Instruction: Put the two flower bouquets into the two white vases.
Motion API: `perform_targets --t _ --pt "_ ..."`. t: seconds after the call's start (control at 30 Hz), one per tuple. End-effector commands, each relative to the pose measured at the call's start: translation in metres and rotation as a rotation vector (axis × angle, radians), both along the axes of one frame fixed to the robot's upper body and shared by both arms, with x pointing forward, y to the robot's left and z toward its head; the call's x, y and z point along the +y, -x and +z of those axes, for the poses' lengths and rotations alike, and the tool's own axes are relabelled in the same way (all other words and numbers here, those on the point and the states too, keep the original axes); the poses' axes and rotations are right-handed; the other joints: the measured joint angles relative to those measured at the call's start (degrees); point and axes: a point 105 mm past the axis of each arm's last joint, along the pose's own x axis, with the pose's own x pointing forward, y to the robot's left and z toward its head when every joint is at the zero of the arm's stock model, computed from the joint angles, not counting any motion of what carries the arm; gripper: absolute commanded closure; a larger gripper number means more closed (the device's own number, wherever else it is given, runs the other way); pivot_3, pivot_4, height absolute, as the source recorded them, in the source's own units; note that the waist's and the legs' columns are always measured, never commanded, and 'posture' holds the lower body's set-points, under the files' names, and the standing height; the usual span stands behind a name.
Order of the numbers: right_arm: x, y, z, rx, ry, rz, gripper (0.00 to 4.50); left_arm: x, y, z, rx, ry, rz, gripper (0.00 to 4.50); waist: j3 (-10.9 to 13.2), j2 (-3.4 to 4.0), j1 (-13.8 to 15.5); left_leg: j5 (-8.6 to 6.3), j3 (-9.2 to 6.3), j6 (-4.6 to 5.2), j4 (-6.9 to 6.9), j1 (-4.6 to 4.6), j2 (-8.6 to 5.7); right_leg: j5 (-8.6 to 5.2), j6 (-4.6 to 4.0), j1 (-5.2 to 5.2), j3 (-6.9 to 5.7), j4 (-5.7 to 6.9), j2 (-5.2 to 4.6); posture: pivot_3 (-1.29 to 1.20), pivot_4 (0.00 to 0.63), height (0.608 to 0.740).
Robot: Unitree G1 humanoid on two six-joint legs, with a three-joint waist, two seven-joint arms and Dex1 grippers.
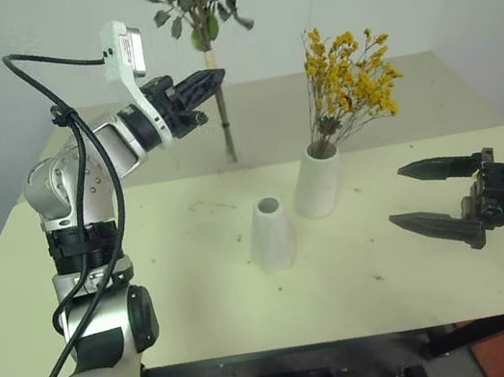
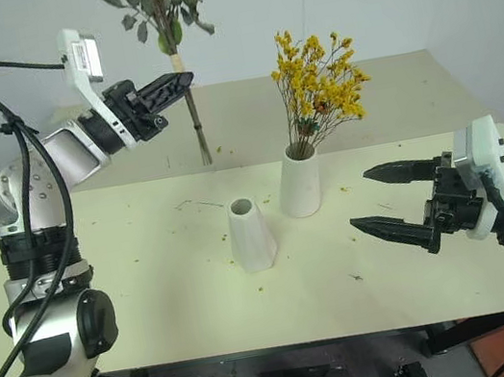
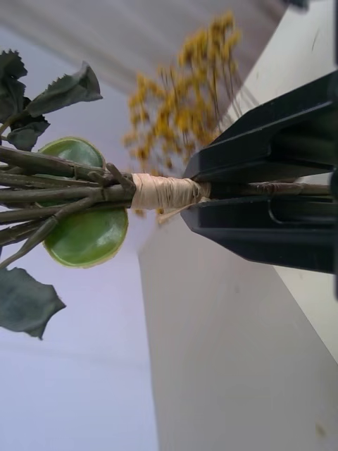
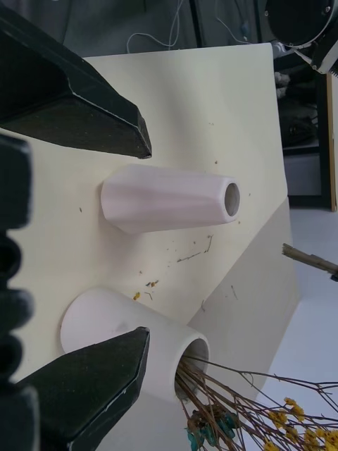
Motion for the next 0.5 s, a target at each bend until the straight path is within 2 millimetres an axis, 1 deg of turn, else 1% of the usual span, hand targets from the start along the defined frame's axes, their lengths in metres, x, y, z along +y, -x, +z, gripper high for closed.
perform_targets --t 0.03,0.27,0.43,0.5 --pt "-0.002 0.005 0.012 -0.065 -0.004 0.003 0.0 -0.004 0.021 0.02 -0.117 0.039 -0.104 4.45 0.0 0.0 0.02 0.0 0.0 0.0 0.0 0.01 0.0 0.0 0.0 0.01 0.0 0.01 0.0 0.0 0.15 0.74" --pt "-0.002 0.007 0.01 -0.062 -0.005 -0.004 0.0 -0.009 0.035 0.01 -0.145 0.001 -0.244 4.45 0.0 0.0 -0.01 0.0 0.0 0.0 0.01 0.03 0.0 0.0 0.0 0.02 0.0 0.0 0.01 0.0 0.15 0.74" --pt "-0.002 0.007 0.01 -0.063 -0.006 -0.008 0.0 -0.01 0.042 0.003 -0.168 -0.027 -0.295 4.45 0.0 0.0 0.02 0.0 0.0 0.0 0.01 0.04 0.0 0.0 0.0 0.02 0.0 0.01 0.01 0.0 0.15 0.74" --pt "-0.002 0.007 0.01 -0.064 -0.007 -0.009 0.0 -0.008 0.045 0.003 -0.191 -0.006 -0.312 4.45 0.0 0.0 0.03 0.0 0.0 0.0 0.01 0.04 0.01 0.0 0.0 0.03 0.0 0.01 0.01 0.0 0.15 0.74"
